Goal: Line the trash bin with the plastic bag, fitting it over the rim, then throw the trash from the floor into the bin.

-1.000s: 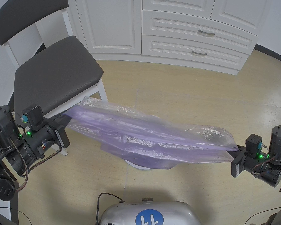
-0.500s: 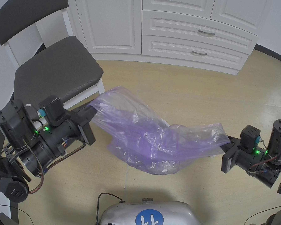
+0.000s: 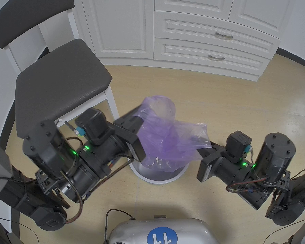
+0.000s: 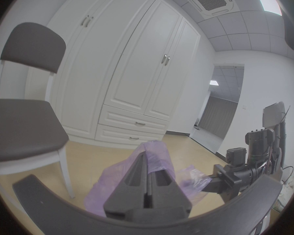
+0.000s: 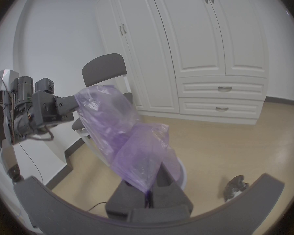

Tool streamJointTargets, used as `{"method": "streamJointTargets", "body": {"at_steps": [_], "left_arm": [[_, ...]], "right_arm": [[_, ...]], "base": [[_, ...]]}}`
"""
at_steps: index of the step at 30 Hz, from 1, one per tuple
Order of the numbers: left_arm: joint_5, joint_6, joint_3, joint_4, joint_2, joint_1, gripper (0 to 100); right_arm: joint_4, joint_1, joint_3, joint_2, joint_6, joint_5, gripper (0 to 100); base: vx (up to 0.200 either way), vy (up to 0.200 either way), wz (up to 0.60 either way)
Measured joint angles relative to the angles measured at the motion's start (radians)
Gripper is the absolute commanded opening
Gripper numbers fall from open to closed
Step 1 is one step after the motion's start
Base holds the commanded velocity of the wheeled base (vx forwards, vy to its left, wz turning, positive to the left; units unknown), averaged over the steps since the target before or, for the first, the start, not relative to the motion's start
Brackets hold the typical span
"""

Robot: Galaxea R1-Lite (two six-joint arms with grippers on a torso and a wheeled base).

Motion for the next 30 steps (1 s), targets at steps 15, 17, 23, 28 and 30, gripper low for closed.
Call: {"method": "streamJointTargets", "body": {"at_steps": [15,17,23,28,30], "left_arm": [[0.01,-0.045,-0.03,-0.006,0.121,0.003,0],[0.01,-0.055,-0.038,-0.007,0.136,0.01,0],[0.01,-0.107,-0.087,-0.006,0.199,0.037,0],[0.01,-0.121,-0.115,-0.006,0.235,0.039,0],[0.01,-0.123,-0.122,-0.006,0.245,0.038,0]], "right_arm": [[-0.058,-0.016,-0.069,0.167,0.03,0.005,0],[-0.058,-0.028,-0.075,0.18,0.031,0.007,0],[-0.058,-0.063,-0.089,0.213,0.039,0.013,0],[-0.058,-0.083,-0.091,0.22,0.04,0.014,0],[-0.058,-0.089,-0.089,0.22,0.039,0.013,0]], "base": [[0.0,0.0,0.0],[0.0,0.0,0.0],[0.0,0.0,0.0],[0.0,0.0,0.0],[0.0,0.0,0.0]]}}
